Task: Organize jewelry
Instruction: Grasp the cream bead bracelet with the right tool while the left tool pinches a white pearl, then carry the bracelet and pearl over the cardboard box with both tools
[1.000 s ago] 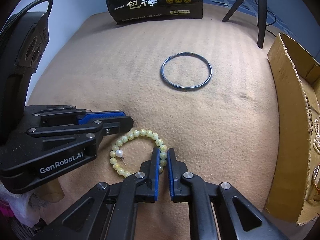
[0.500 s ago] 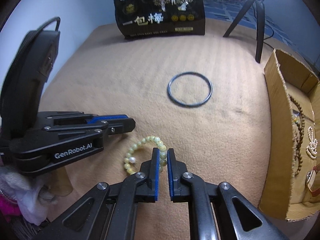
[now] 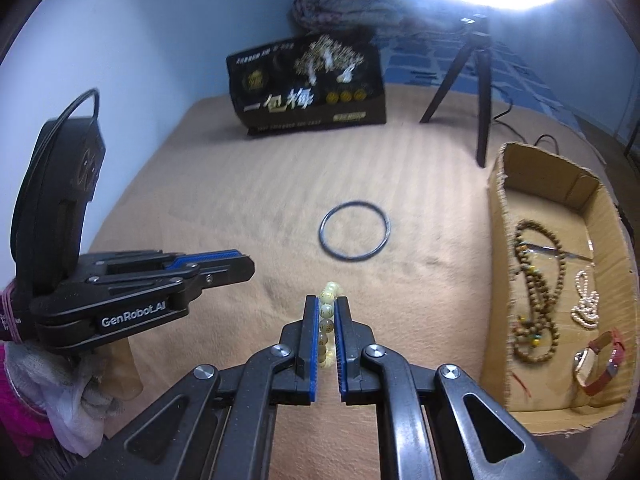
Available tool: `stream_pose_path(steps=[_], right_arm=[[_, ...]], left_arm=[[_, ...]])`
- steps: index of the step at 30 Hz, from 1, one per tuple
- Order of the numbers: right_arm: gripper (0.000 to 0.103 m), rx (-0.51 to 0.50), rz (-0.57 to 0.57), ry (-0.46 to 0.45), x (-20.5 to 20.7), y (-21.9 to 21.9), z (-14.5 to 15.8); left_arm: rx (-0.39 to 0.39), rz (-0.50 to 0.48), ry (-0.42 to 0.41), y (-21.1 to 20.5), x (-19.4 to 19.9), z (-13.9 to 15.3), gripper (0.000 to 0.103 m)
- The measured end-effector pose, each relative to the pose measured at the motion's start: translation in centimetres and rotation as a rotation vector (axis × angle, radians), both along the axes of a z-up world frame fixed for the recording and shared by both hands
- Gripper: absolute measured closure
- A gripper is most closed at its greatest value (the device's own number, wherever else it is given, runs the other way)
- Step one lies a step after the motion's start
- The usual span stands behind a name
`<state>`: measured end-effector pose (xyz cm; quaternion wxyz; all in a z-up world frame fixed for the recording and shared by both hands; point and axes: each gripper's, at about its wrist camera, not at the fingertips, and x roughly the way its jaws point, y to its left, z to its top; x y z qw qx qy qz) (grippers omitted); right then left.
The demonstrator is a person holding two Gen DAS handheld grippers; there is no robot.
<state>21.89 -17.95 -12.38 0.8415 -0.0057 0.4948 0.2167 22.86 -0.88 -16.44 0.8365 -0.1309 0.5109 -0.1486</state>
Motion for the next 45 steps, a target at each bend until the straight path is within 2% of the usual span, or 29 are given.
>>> stream_pose_path(steps=[11,22,30,45], right_arm=[[0.098,0.018,-0.108,-0.075,0.7,-5.1,3.1],[0.098,0.0,-0.213,-0.134,1.9,-10.5,4.9],[0.098,0.0,-0.291,-0.132,3.5,-14.4,4.4],[0.098,-0.013,-0.393,-0.091,6.2,-19.9,1.8]], left_arm=[[-0.041,-0.057,-0.066,-4.0,-0.3,3.1,0.097],[-0.054,-0.133,-0.093,-9.4,-0.2,4.0,0.097],[-0.064,-0.176,-0.11,-13.4,0.6,4.1,0.097],[-0.055,-0.251,-0.09,-19.6,2.0,1.9,0.097]])
